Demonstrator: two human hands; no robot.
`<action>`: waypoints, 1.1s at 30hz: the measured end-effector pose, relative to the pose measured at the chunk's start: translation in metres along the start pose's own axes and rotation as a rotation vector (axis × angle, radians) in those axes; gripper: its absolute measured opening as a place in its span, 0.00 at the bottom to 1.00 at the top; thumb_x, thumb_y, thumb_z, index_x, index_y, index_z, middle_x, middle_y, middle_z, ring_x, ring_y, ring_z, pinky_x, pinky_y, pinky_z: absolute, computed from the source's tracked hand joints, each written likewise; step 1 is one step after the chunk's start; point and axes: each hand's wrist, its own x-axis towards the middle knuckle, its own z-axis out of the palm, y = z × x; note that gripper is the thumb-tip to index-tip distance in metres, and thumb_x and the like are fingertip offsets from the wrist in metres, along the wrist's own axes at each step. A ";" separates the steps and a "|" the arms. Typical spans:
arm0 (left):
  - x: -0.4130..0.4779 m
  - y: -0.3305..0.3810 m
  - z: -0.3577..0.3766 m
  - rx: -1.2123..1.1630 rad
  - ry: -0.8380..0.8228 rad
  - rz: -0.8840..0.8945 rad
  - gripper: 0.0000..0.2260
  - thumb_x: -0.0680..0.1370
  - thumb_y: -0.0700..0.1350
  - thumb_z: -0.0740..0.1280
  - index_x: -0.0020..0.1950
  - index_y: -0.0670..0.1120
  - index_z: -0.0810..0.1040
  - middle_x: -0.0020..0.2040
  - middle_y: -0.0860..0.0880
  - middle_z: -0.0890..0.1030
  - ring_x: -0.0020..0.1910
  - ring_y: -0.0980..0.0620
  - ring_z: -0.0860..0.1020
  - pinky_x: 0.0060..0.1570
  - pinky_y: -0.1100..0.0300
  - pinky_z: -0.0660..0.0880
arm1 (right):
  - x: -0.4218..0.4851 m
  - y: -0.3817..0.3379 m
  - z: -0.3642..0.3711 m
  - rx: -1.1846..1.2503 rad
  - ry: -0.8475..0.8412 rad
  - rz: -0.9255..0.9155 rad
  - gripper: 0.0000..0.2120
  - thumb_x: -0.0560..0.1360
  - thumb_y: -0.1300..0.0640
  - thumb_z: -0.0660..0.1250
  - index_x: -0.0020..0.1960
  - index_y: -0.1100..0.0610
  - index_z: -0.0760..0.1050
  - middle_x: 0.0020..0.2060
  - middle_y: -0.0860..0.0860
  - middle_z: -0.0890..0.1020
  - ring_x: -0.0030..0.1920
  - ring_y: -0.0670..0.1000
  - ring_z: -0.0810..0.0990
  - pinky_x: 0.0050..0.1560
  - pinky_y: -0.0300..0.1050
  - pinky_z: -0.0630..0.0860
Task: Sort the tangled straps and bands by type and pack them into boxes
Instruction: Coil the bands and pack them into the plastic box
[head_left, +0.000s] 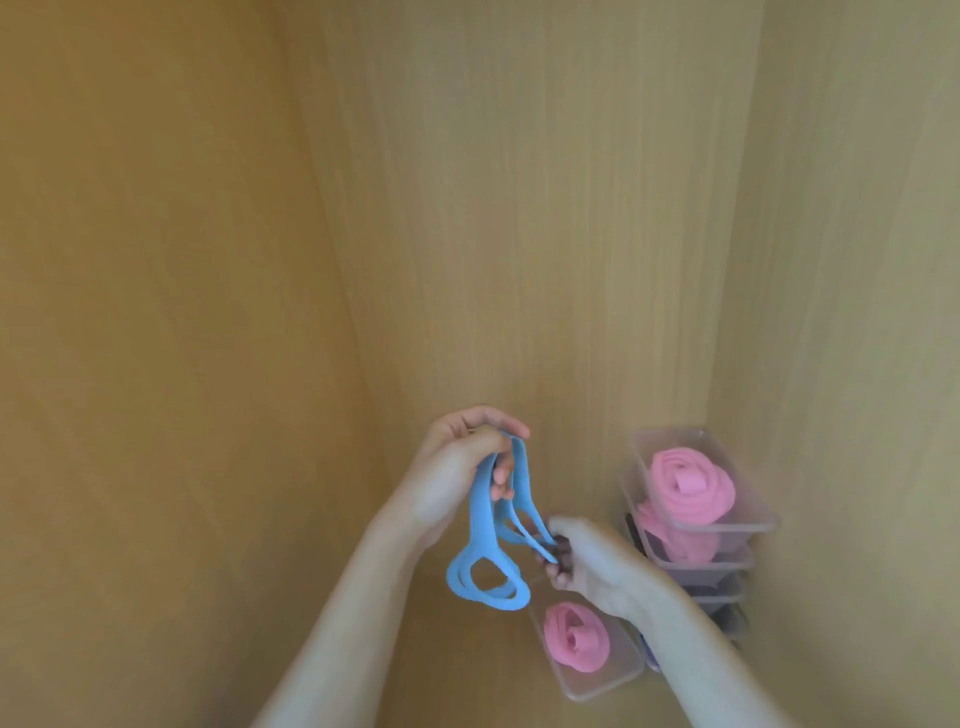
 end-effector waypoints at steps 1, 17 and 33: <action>0.000 0.000 0.001 0.013 0.004 -0.008 0.10 0.71 0.37 0.62 0.48 0.37 0.79 0.26 0.45 0.69 0.24 0.49 0.65 0.33 0.57 0.73 | -0.001 0.003 0.002 0.002 -0.016 -0.006 0.09 0.78 0.65 0.58 0.46 0.63 0.77 0.31 0.55 0.74 0.27 0.48 0.67 0.29 0.39 0.62; 0.018 0.010 0.006 0.111 -0.070 -0.152 0.11 0.80 0.32 0.57 0.54 0.36 0.78 0.30 0.45 0.70 0.28 0.50 0.69 0.38 0.55 0.73 | 0.006 -0.001 0.002 -0.292 -0.041 -0.640 0.11 0.76 0.54 0.70 0.58 0.52 0.79 0.53 0.47 0.85 0.57 0.47 0.83 0.56 0.41 0.78; 0.026 0.004 0.013 -0.173 0.028 -0.389 0.08 0.79 0.37 0.59 0.57 0.38 0.73 0.34 0.47 0.70 0.32 0.51 0.68 0.37 0.57 0.74 | -0.003 0.027 0.010 -0.009 -0.206 -0.446 0.13 0.76 0.51 0.67 0.56 0.56 0.82 0.52 0.59 0.86 0.52 0.57 0.85 0.50 0.45 0.79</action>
